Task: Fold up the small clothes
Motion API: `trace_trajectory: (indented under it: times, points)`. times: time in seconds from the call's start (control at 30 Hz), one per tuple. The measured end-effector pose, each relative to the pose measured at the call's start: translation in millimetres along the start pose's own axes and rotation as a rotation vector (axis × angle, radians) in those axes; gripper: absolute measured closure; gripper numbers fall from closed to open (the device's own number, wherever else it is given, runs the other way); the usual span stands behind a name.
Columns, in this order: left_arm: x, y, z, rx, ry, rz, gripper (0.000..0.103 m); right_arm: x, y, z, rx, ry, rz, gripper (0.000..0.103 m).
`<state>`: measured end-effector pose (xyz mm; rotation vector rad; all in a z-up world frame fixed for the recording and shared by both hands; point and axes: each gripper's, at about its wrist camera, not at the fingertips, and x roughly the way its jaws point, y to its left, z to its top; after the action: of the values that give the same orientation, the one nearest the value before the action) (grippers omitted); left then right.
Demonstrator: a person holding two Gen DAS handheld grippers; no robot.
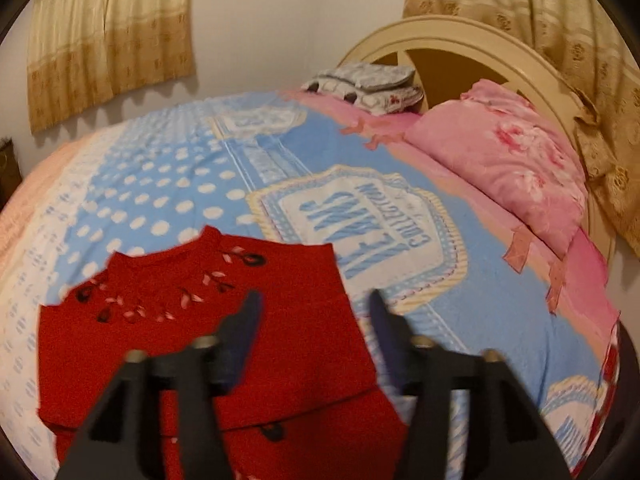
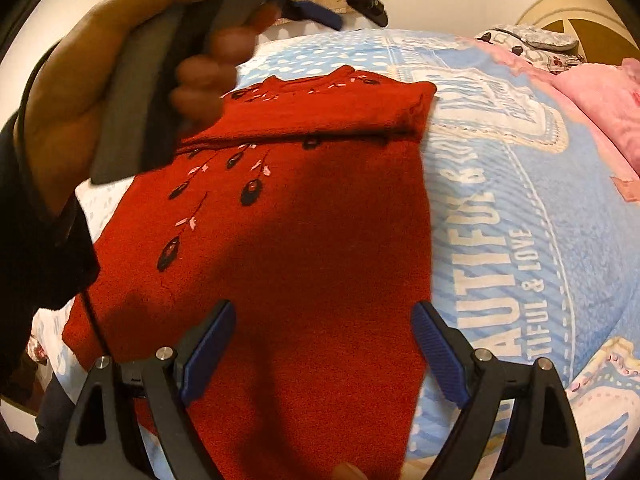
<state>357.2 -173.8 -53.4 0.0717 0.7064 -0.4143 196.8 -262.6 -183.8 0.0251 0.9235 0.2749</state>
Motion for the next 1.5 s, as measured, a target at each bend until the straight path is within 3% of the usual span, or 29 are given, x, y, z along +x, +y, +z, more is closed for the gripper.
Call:
trace_trajectory:
  times: [0.13,0.33,0.47,0.67,0.83,0.97,1.17,1.27,1.43,1.5]
  points:
    - [-14.7,28.7,-17.0,0.013,-0.014,0.057,0.030,-7.1,-5.0,0.5,0.016,-0.028,-0.008,0.014]
    - [-13.5,117.8,-63.5,0.025,0.059,0.372,0.026,-17.4,-18.0,22.3,0.054,-0.061,-0.008,0.014]
    - [-22.1,182.5,-84.3,-0.073,0.096,0.510,0.025,-18.6,-23.1,61.9,0.057,-0.120,-0.021,0.014]
    - [-18.1,226.0,-100.4,-0.203,0.120,0.511,0.021,21.4,-16.7,134.4,0.047,-0.149,0.005,0.014]
    - [-1.8,225.3,-109.6,-0.213,0.148,0.467,0.021,91.1,-24.7,163.8,0.125,-0.030,0.021,0.014]
    - [6.0,225.8,-118.0,-0.212,0.167,0.438,0.020,119.0,-31.8,161.6,0.094,0.024,-0.084,0.014]
    - [0.0,227.3,-120.0,-0.218,0.153,0.424,0.014,101.1,-37.8,155.1,0.067,0.010,-0.153,0.014]
    - [0.6,227.5,-121.0,-0.219,0.154,0.423,0.014,82.6,-28.0,156.2,0.056,-0.060,-0.109,0.014]
    - [0.9,226.0,-121.8,-0.213,0.153,0.429,0.014,109.8,-13.6,150.1,0.000,0.006,-0.092,0.014]
    - [0.5,225.6,-122.1,-0.215,0.154,0.427,0.014,117.8,-15.3,144.9,-0.018,-0.010,-0.117,0.014]
